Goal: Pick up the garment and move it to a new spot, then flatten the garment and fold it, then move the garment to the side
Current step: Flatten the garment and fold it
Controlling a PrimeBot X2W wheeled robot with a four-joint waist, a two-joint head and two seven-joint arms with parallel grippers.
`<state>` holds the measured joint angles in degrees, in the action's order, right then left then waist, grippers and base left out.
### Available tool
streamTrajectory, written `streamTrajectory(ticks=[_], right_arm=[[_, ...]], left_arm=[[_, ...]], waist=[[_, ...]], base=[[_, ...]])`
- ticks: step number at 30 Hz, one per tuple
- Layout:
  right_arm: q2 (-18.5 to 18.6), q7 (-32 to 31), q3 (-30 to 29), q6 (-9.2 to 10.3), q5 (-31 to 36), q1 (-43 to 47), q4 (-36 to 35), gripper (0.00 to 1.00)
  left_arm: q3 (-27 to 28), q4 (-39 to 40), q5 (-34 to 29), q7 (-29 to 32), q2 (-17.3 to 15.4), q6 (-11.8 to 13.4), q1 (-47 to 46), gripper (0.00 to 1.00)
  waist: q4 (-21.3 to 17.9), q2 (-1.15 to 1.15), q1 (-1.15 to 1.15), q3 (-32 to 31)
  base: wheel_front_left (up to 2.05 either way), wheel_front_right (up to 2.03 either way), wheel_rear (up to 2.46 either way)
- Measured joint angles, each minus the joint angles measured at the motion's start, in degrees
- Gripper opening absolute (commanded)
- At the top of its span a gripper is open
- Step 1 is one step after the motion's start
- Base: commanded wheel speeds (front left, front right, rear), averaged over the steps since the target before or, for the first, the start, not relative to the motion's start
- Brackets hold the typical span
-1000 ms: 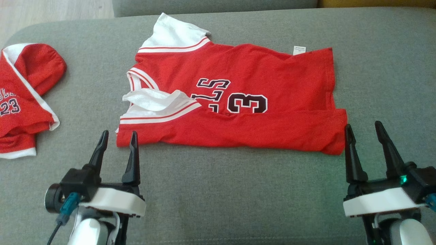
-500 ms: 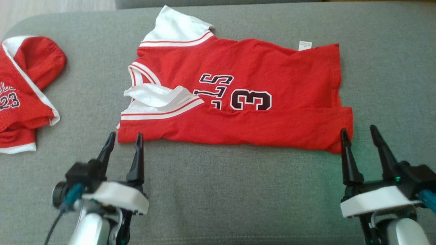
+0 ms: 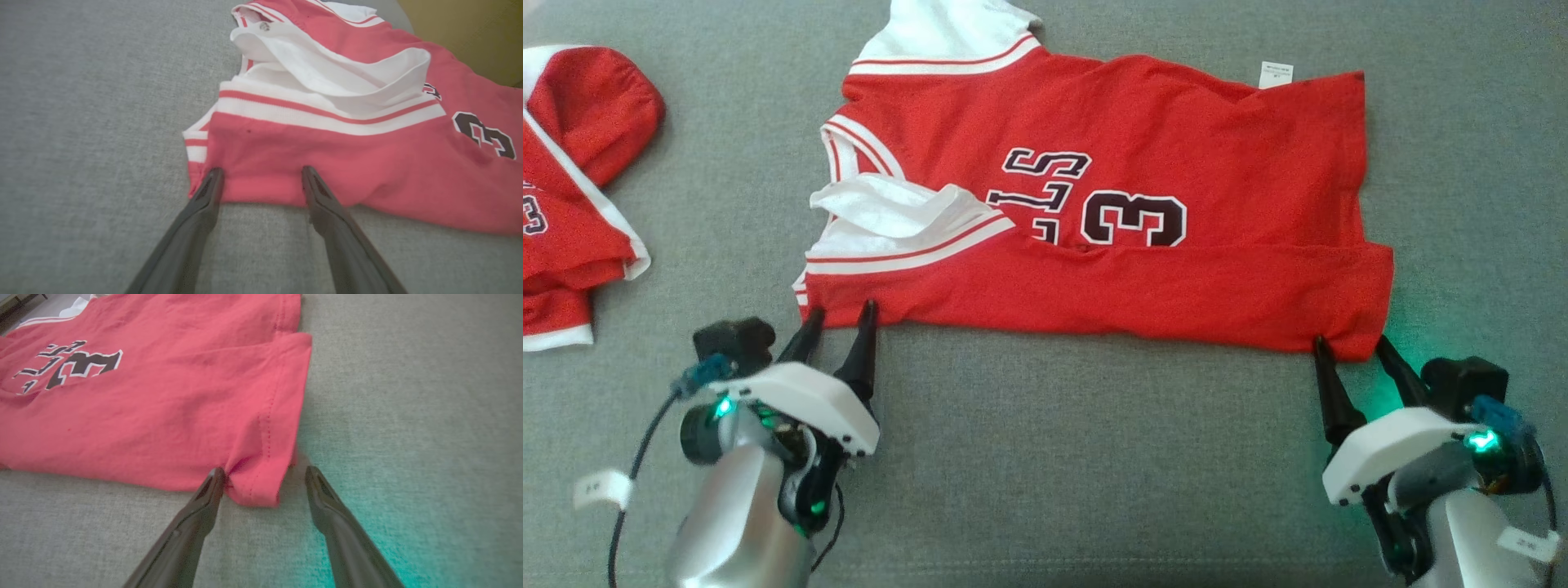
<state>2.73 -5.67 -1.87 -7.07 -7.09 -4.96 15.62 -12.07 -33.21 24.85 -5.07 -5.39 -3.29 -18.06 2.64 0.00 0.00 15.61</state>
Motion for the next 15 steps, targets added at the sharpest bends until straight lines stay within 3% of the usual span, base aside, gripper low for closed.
streamTrajectory(ticks=[2, 3, 4, 5, 6, 15], right_arm=[[-0.01, -0.83, 0.0, 0.0, -1.09, -0.73, 0.68, 1.0], [0.0, -1.68, 0.05, 0.0, -1.33, -1.2, 1.04, 1.0], [-0.01, -1.89, 0.11, 0.0, -1.85, -1.67, 1.11, 1.0], [0.0, -2.0, 0.16, 0.0, -2.38, -2.11, 1.22, 0.75], [0.0, -2.42, 0.32, 0.0, -2.63, -2.52, 1.41, 0.0], [-0.04, -3.0, 1.25, 0.0, -3.77, -2.46, 1.18, 0.0]], left_arm=[[-0.01, -1.58, 0.85, 0.55, 0.03, -0.65, -1.53, 1.0], [-0.02, -2.3, 1.03, 1.01, 0.01, -0.82, -2.11, 0.91], [-0.02, -2.79, 1.03, 1.0, 0.0, -0.93, -2.51, 0.5], [0.03, -3.32, 1.05, 0.99, -0.07, -1.27, -2.85, 0.23], [0.15, -3.86, 1.43, 0.92, -0.08, -1.31, -3.15, 0.0], [0.66, -3.92, 3.11, -3.15, -0.26, -2.25, -2.3, 0.0]], waist=[[-0.03, 0.0, 0.0, 0.31], [-0.05, 0.0, 0.0, 0.45], [-0.06, 0.0, 0.0, 0.57], [-0.04, 0.0, 0.0, 0.66], [-0.04, 0.0, 0.0, 0.72], [0.12, 0.0, 0.0, -0.44]], base=[[0.0, 0.0, 0.0], [0.0, 0.0, 0.0], [0.0, 0.0, 0.0], [0.0, 0.0, 0.0], [0.0, 0.0, 0.0], [0.0, 0.0, 0.0]])
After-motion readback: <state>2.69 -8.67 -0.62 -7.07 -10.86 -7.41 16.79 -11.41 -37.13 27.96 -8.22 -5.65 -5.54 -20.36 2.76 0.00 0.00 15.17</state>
